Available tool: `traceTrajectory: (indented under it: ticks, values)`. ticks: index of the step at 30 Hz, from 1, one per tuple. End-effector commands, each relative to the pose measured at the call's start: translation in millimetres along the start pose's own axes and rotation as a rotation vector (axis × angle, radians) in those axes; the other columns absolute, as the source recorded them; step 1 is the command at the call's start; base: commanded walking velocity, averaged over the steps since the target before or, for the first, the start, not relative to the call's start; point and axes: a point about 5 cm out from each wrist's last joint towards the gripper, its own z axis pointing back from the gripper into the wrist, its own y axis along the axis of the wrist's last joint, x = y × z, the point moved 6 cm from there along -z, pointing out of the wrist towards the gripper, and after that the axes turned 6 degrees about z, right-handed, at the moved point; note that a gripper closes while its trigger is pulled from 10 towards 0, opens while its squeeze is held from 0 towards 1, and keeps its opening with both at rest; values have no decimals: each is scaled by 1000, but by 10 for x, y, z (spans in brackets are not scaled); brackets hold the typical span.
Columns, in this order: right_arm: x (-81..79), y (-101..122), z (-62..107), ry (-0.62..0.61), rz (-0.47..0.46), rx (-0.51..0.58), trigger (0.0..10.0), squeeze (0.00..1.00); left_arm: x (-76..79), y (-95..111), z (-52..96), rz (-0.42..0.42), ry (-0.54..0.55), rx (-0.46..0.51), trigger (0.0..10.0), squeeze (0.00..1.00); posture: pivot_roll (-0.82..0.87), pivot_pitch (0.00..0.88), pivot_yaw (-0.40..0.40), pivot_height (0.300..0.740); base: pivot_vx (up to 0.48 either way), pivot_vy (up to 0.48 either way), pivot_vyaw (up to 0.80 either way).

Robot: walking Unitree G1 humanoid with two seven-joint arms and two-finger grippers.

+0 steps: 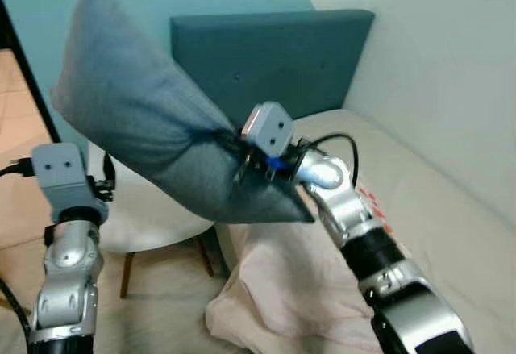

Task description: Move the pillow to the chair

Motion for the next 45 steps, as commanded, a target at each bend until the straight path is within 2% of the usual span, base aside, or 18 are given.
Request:
traceTrajectory:
  ticks: [1,8,10,13,15,16,18,20,21,22,30,34,38,39,41,42,43,45]
  values:
    - [39,166,-31,-6,17,61,0,0,86,-33,25,-6,-29,-6,10000,0,21,0,-128,740,0,0,800]
    - [-137,-5,23,22,-31,9,0,0,192,-154,84,2,-54,-49,10000,0,15,0,-123,740,0,0,800]
    - [-257,-192,97,25,-73,-49,0,0,275,-222,146,21,-76,-76,10000,0,13,0,-122,740,0,0,800]
    - [-257,-192,97,25,-73,-49,0,0,275,-222,146,21,-76,-76,10000,0,13,0,-122,740,0,0,800]
    - [-371,-473,245,-27,-167,-144,0,0,400,-319,277,34,-114,-117,10000,0,15,0,-123,740,0,0,800]
    - [-371,-473,245,-27,-167,-144,0,0,400,-319,277,34,-114,-117,10000,0,15,0,-123,740,0,0,800]
    - [-415,-687,428,-108,-263,-224,0,0,532,-431,460,30,-159,-166,10000,0,13,0,-120,740,0,0,800]
    - [-415,-687,428,-108,-263,-224,0,0,532,-431,460,30,-159,-166,10000,0,13,0,-120,740,0,0,800]
    - [-382,-787,560,-174,-318,-259,0,0,625,-434,547,-79,-222,-147,10000,0,19,0,-118,740,0,0,800]
    - [-363,-804,588,-193,-336,-263,0,0,652,-423,557,-124,-246,-131,10000,0,19,0,-118,740,0,0,800]
    - [-392,-726,550,-190,-361,-212,0,0,671,-372,527,-136,-257,-104,10000,0,19,0,-121,740,0,0,800]
    - [-412,-689,511,-188,-377,-190,0,0,602,-418,511,-157,-234,-117,10000,0,33,0,-120,740,0,0,800]
    - [-406,-692,492,-205,-381,-195,0,0,510,-466,485,-130,-208,-146,10000,0,31,0,-122,740,0,0,800]
    - [-376,-771,513,-234,-380,-238,0,0,498,-482,479,-129,-216,-151,10000,0,32,0,-127,740,0,0,800]
    - [-376,-771,513,-234,-380,-238,0,0,498,-482,479,-129,-216,-151,10000,0,32,0,-127,740,0,0,800]
    - [-316,-873,555,-276,-389,-283,0,0,486,-488,456,-107,-211,-155,10000,0,20,0,-122,740,0,0,800]
    - [-316,-873,555,-276,-389,-283,0,0,486,-488,456,-107,-211,-155,10000,0,20,0,-122,740,0,0,800]
    - [-155,-1083,696,-373,-433,-371,0,0,545,-500,390,-105,-224,-155,10000,0,11,0,-122,740,0,0,800]
